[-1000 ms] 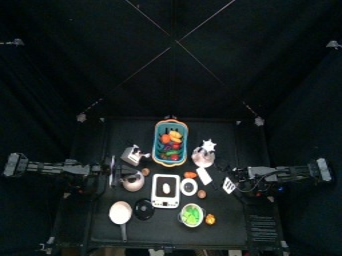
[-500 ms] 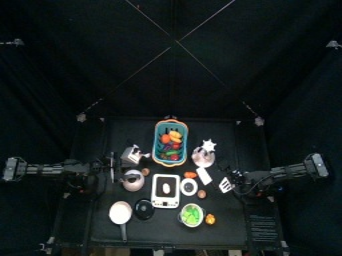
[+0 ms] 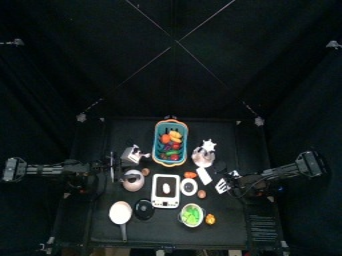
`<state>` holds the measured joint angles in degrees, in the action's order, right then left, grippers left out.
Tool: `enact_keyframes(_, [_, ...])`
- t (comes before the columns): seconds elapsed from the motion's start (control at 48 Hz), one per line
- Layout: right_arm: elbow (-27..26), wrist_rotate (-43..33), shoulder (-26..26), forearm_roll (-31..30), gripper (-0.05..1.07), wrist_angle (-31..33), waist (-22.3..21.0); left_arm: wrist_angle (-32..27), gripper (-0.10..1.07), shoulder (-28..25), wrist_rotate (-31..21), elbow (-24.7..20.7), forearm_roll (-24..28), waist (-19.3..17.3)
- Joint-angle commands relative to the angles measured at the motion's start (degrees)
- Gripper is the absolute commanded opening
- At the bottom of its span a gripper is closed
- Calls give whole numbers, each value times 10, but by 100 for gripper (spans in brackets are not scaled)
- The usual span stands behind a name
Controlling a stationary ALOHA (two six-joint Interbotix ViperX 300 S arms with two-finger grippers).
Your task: Grab cleaver handle
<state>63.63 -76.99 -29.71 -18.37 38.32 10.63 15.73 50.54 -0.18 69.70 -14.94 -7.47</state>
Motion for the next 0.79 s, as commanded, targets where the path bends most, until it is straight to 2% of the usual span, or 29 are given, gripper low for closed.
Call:
enact_keyframes(0.0, [-11, -7, 24, -4, 77, -40, -2, 5, 12, -3, 1, -16, 0, -10])
enact_keyframes(0.188, [-28, -7, 60, -6, 77, -21, -4, 4, 12, -3, 1, -11, 0, -22])
enact_keyframes(0.417, [-27, -9, 69, -4, 77, 5, -4, 2, 12, -3, 1, -3, 0, -28])
enact_keyframes(0.771, [-18, -9, 115, -3, 77, -58, -18, -2, 12, -3, 1, 0, -4, -28])
